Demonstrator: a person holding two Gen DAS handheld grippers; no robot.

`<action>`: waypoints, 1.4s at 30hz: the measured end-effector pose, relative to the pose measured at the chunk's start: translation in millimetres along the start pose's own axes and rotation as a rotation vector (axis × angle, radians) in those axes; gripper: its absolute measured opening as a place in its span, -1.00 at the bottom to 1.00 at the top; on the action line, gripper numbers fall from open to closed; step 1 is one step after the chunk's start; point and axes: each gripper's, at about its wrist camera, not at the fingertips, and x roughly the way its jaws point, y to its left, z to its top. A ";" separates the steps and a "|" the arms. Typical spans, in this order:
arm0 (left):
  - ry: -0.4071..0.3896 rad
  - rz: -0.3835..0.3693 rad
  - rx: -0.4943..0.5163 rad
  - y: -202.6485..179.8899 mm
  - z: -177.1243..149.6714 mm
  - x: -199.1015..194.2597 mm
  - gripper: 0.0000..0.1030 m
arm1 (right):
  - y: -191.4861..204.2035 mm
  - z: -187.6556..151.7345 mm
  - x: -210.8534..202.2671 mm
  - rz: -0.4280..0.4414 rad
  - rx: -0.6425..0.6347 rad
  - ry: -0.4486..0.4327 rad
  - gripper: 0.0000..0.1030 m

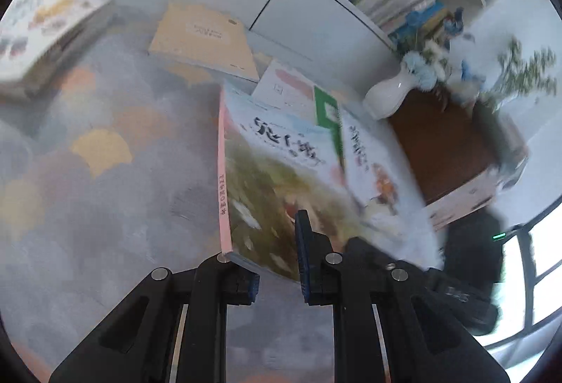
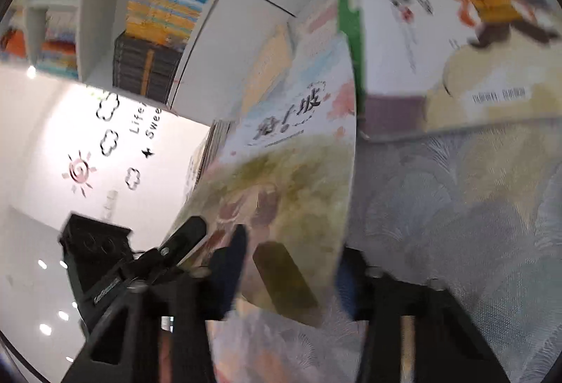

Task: Organize books
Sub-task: 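Lift the rabbit-cover book and carry it onto the picture-book stack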

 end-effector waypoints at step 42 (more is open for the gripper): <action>-0.402 0.209 0.139 181.4 145.3 -160.6 -0.58 | 321.6 11.4 201.6 -0.184 -0.829 -0.143 -0.40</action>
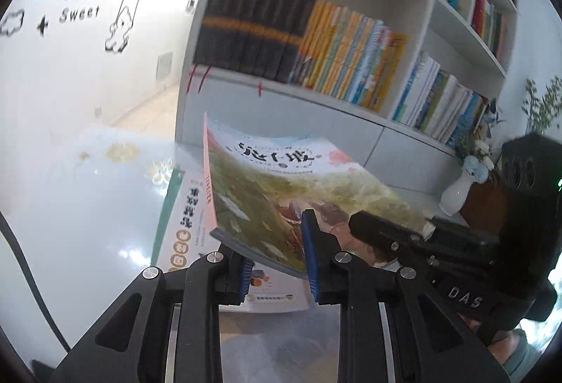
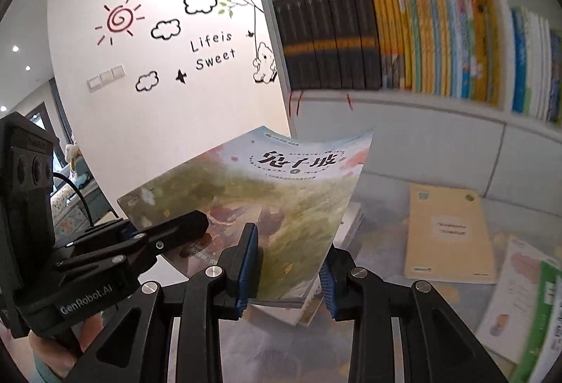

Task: Organize books
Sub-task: 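Lift the rabbit-cover book and carry it onto the picture-book stack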

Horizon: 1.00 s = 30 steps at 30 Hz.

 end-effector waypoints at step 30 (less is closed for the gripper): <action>0.287 0.279 -0.031 37.7 -51.0 27.3 -0.42 | -17.0 -57.9 98.6 0.019 0.108 0.308 0.14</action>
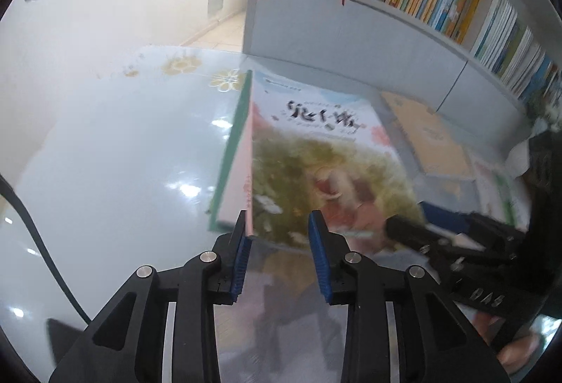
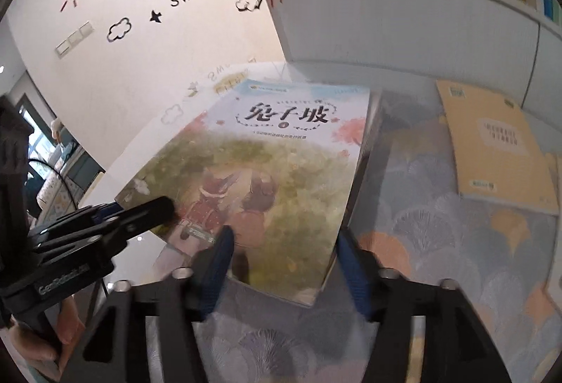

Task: Organize books
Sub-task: 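Lift the rabbit-cover book and carry it onto the picture-book stack, then open both grippers and withdraw from the stacked book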

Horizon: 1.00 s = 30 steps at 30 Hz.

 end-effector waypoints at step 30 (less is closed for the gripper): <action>-0.205 -0.164 0.421 -266.1 -107.4 -84.1 0.68 | -197.5 -199.7 -181.7 -0.431 0.240 0.046 0.44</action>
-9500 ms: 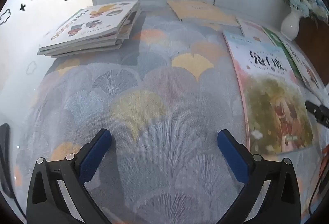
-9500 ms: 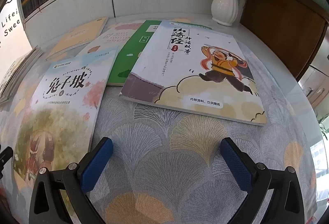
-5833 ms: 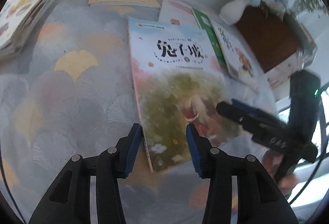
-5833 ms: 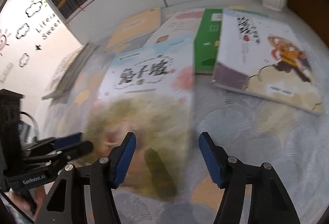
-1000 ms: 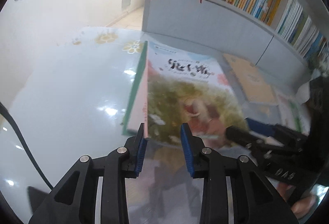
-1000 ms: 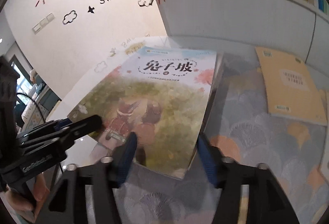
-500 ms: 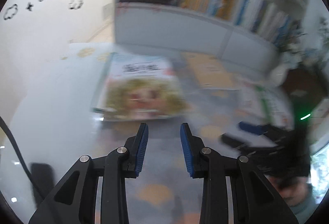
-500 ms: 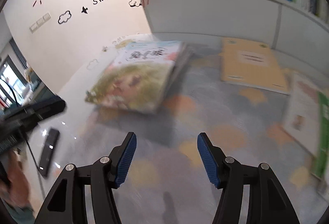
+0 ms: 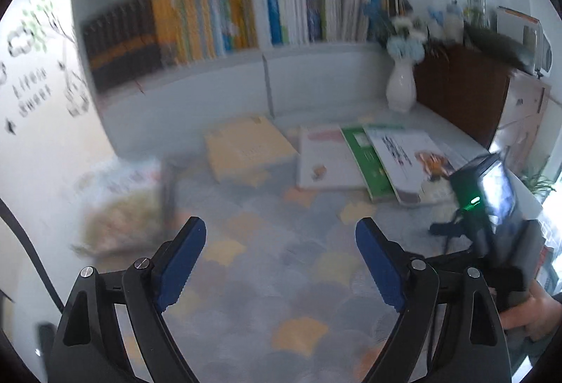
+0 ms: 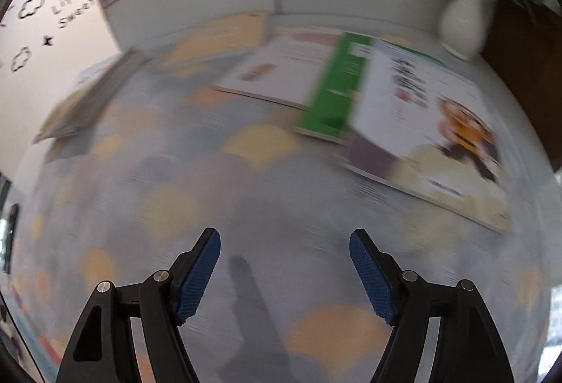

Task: Organize books

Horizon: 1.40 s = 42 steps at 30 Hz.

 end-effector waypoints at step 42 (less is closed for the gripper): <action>0.206 -0.121 -0.395 63.2 -59.7 95.9 0.69 | -2.4 -30.2 1.3 -0.126 0.028 -0.097 1.00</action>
